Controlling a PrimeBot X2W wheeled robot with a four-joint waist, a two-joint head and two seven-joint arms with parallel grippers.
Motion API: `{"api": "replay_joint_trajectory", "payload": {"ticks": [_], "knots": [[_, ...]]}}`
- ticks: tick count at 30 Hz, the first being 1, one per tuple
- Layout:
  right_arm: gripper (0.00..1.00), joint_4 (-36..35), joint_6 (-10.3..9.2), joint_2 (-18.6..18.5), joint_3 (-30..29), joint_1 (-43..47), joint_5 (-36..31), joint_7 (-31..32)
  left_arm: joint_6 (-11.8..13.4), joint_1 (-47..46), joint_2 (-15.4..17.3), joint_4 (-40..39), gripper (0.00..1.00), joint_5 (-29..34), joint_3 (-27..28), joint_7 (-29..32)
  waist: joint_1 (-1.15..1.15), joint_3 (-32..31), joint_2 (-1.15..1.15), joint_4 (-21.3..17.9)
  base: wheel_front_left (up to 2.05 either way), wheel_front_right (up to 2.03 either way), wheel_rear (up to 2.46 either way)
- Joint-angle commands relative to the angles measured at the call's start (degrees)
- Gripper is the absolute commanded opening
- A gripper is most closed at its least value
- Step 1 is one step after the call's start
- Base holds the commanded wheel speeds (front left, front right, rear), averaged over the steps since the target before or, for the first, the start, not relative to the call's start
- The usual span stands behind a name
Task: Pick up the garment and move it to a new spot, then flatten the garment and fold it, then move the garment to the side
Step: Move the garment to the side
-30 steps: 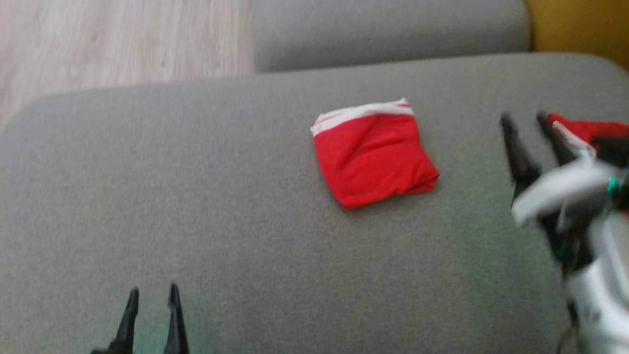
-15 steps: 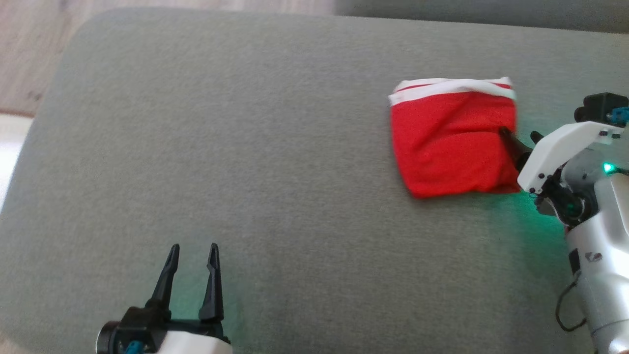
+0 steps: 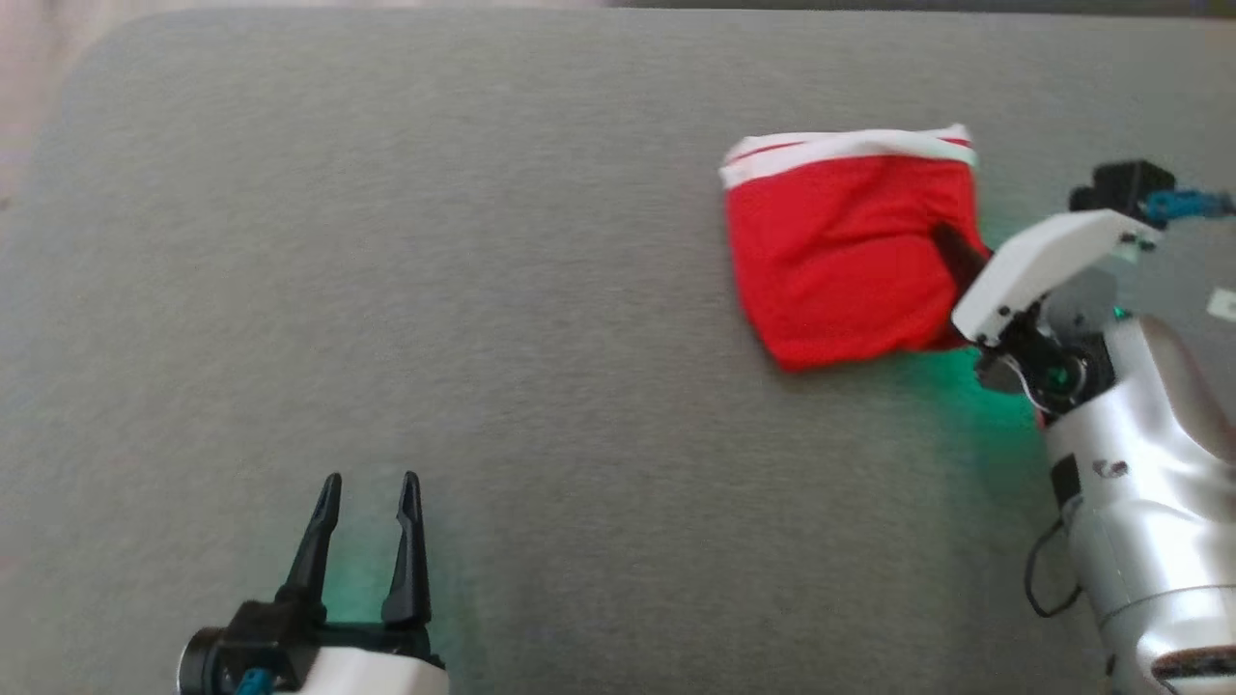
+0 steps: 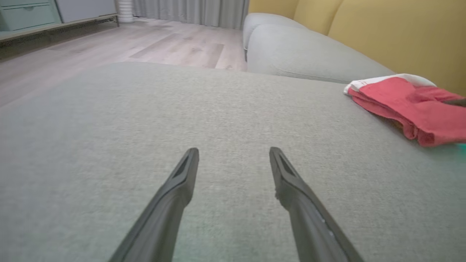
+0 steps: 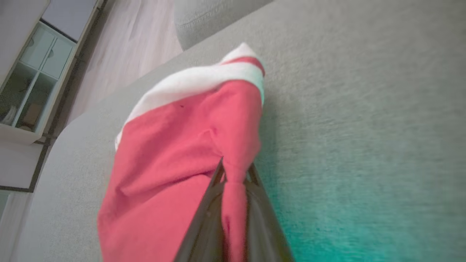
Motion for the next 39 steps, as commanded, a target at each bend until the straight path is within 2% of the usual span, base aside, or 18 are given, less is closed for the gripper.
{"api": "replay_joint_trajectory", "payload": {"ticks": [1, 6, 8, 10, 13, 17, 23, 24, 25, 28, 31, 35, 37, 39], "knots": [[0.0, -3.0, 0.4, 0.17, 1.54, -2.48, 0.51, -0.57, 0.11, -1.11, -0.06, -1.75, 1.0, 0.73, 2.05, -0.3, 0.0, 0.44, 0.0, -5.33, 0.0, 0.0, 0.0], [0.0, -8.5, 0.4, -2.05, 5.37, -3.19, 2.61, 0.29, -0.74, -2.35, 0.11, -1.63, 1.0, 2.09, 3.54, -0.3, 0.0, 1.17, 0.0, -15.34, 0.0, 0.0, 0.0], [0.0, -10.93, 0.4, -4.66, 6.42, -3.8, 3.3, 1.31, -1.49, -3.82, 0.5, -1.36, 1.0, 3.06, 3.7, -0.3, 0.0, 1.97, 0.0, -19.8, 0.0, 0.0, 0.0], [0.0, -11.86, 0.4, -6.9, 6.72, -4.29, 3.0, 1.62, -1.9, -5.02, 0.7, -1.17, 1.0, 3.71, 3.54, -0.3, 0.0, 2.51, 0.0, -21.7, 0.0, 0.0, 0.0], [0.0, -11.94, 0.4, -10.27, 5.89, -5.24, 2.24, 1.55, -2.36, -6.39, 0.89, -0.91, 1.0, 4.34, 3.37, -0.3, 0.0, 3.21, 0.0, -22.99, 0.0, 0.0, 0.0], [0.0, -9.92, 0.4, -13.98, 3.5, -6.89, -0.32, 0.34, -2.75, -6.79, 1.05, -0.5, 1.0, 4.94, 3.23, -0.3, 0.0, 4.06, 0.0, -22.88, 0.0, 0.0, 0.0], [0.0, -2.88, 0.4, -17.24, -0.8, -8.52, -10.98, -6.38, -2.63, -6.12, 0.93, -0.07, 1.0, 5.22, 3.34, -0.3, 0.0, 5.36, 0.0, -20.88, 0.0, 0.0, 0.0], [0.43, -1.71, 0.4, -17.58, -1.39, -8.57, -13.62, -7.96, -2.58, -6.04, 0.88, -0.16, 1.0, 5.16, 3.37, -0.3, 0.0, 5.49, 0.0, -20.56, 0.0, 0.0, 0.0], [1.0, -0.74, 0.4, -17.8, -1.67, -8.51, -16.29, -9.38, -2.52, -5.95, 0.83, -0.25, 1.0, 5.1, 3.4, -0.3, 0.0, 5.55, 0.0, -20.26, 0.0, 0.0, 0.0], [1.0, 1.19, 0.4, -17.73, -3.1, -8.59, -22.72, -13.03, -2.25, -5.65, 0.7, -0.66, 1.0, 4.99, 3.63, -0.3, 0.0, 5.44, 0.0, -19.72, 0.0, 0.0, 0.0], [1.0, 0.68, 0.4, -16.96, -4.13, -8.26, -26.49, -17.27, -1.69, -5.36, 0.57, -1.2, 1.0, 4.66, 4.38, -0.3, 0.0, 4.21, 0.0, -19.3, 0.0, 0.0, 0.0], [1.0, -4.67, 0.4, -15.12, -5.55, -5.22, -28.05, -23.41, -1.23, -4.44, 0.37, -1.34, 1.0, 3.85, 5.11, -0.31, 0.0, 1.12, 0.0, -18.43, 0.0, 0.0, 0.0], [1.0, -6.68, 0.4, -14.57, -5.6, -3.84, -28.19, -24.41, -1.16, -4.06, 0.33, -1.37, 1.0, 3.58, 5.37, -0.31, 0.0, 0.24, 0.0, -18.26, 0.0, 0.0, 0.0], [1.0, -11.53, 0.4, -13.29, -5.6, -0.54, -28.02, -26.15, -1.58, -3.13, 0.27, -1.02, 1.0, 2.55, 5.82, -0.31, 0.0, -1.54, 0.0, -17.8, 0.0, 0.0, 0.0]]}}
